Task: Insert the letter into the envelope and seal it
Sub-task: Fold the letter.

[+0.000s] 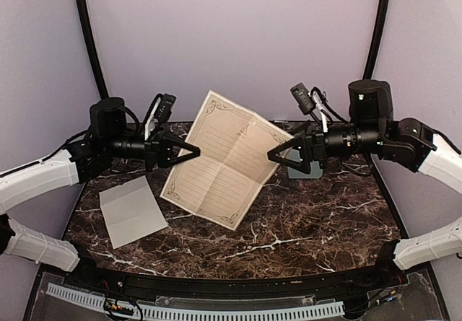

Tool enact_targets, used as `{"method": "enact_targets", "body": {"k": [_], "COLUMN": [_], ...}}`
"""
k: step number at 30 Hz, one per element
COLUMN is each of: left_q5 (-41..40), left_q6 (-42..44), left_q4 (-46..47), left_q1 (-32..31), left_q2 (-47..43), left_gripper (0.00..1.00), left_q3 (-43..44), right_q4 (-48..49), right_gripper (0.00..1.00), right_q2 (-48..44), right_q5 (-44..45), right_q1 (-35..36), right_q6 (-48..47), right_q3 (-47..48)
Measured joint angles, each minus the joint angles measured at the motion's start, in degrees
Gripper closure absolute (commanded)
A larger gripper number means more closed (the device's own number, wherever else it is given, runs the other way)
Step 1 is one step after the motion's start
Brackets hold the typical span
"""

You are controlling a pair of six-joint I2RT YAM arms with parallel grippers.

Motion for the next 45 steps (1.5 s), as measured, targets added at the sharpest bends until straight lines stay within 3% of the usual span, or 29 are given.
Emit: {"method": "enact_targets", "body": {"k": [6,11,21,28,35,38,40,41,44,45], "left_q5": [-4.1,-5.1,-4.4,-4.3,-3.5,-3.1,-2.7,-2.4,-1.0,-0.4], "left_q6": [-8.1,-11.2,-15.6,-16.4,-16.4,-16.4,-16.4,-16.4,-16.3,-16.4], "left_q4": [11.4,18.2,25.9,27.7,27.5,27.2,27.0,26.8,26.0,25.4], "left_q1": [0.6,1.0,1.4,1.5,1.5,1.5,1.5,1.5,1.5,1.5], "left_q2": [-1.8,-1.8,-1.8,-1.8,-1.4,-0.6,0.1,0.5,1.5,1.9], "left_gripper": [1.00,1.00,1.00,1.00,1.00,1.00,0.87,0.73,0.54,0.53], "left_q3": [1.1,1.1,-4.7,-5.0,-5.0,-5.0,-5.0,-5.0,-4.6,-4.1], "right_q4": [17.0,28.2,40.5,42.2,44.7,45.0,45.0,45.0,45.0,45.0], "right_gripper": [0.04,0.09,0.44,0.68,0.98,1.00,1.00,1.00,1.00,1.00], "right_q2": [-7.1,-7.1,-3.5,-0.3,-0.2,-0.2,-0.2,-0.3,-1.0,-1.5], "right_q5": [6.2,5.9,5.0,5.5,7.0,8.0,8.6,9.2,11.6,12.4], "right_q1": [-0.3,-0.2,3.0,5.7,6.3,6.4,6.5,6.5,6.5,6.5], "right_q6": [6.9,11.4,13.6,13.0,12.9,12.5,12.3,12.1,11.9,11.9], "right_q3": [-12.3,-18.6,-19.6,-19.6,-19.6,-19.6,-19.5,-19.5,-19.5,-19.5]}}
